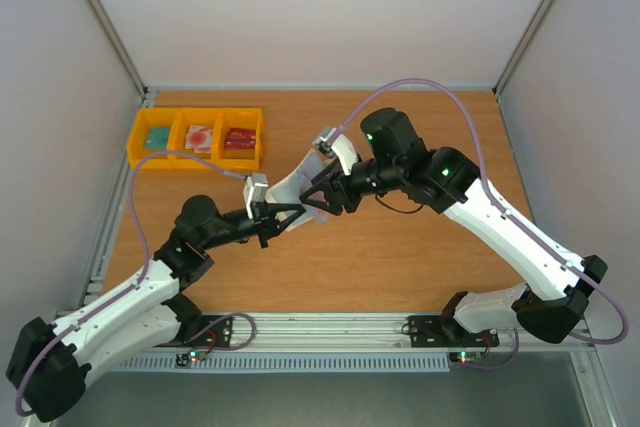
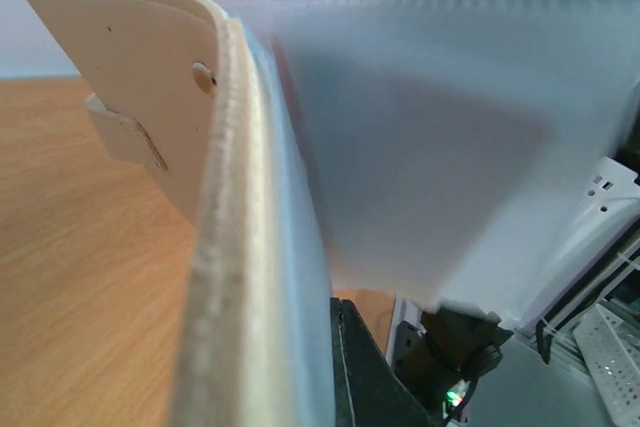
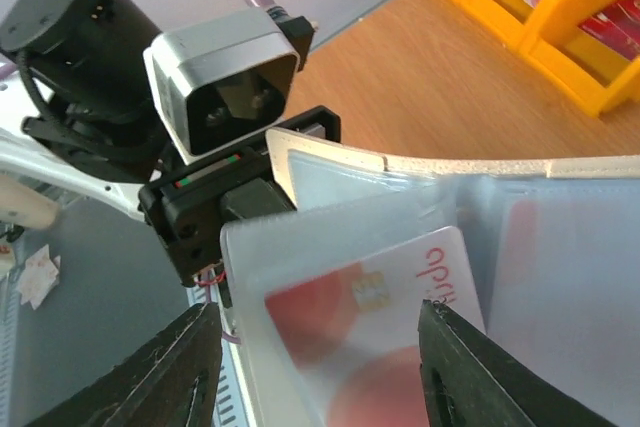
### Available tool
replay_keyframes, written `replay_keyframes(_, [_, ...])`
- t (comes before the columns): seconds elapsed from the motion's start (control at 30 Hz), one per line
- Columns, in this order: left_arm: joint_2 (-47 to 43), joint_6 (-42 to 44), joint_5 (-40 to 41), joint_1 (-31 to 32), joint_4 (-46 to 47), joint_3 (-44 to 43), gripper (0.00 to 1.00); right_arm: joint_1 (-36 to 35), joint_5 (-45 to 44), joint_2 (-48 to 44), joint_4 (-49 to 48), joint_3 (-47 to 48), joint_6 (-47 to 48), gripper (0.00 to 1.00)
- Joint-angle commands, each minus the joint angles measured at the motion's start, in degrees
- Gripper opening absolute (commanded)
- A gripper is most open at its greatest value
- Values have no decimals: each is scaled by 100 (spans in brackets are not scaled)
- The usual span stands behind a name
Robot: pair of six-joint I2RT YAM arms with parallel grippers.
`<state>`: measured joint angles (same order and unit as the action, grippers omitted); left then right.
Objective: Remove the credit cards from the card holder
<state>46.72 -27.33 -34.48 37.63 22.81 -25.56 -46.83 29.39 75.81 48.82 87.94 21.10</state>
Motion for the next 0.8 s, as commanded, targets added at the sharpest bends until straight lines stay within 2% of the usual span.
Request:
replay_keyframes(0.0, [-120,434,279,8,1093,128,0,-33,392,39,-280,31,285,56])
replay_keyframes(0.1, [-175,289,445,6,1013,133,0,-253,358,72,-317,17,388,60])
replay_keyframes(0.37, [-273,320,362,3,932,239,0,-287,-1682,-258,-334,-272,357,60])
replay_keyframes(0.43, [-291,306,336,7,944,257,0,-285,-1886,-233,-307,-313,446,60])
replay_keyframes(0.47, [-292,307,306,8,940,263,0,-283,-1718,-181,-257,-283,559,57])
replay_keyframes(0.53, [-301,384,178,8,937,254,0,-260,-1039,-55,-150,-175,812,45])
replay_keyframes(0.6, [-315,486,80,7,944,246,0,-206,-353,68,4,-22,1013,38])
replay_keyframes(0.67, [-329,545,23,5,951,234,0,-154,174,194,140,94,1112,36])
replay_keyframes(0.77, [-324,620,-46,8,987,236,0,-143,321,357,268,123,1057,35])
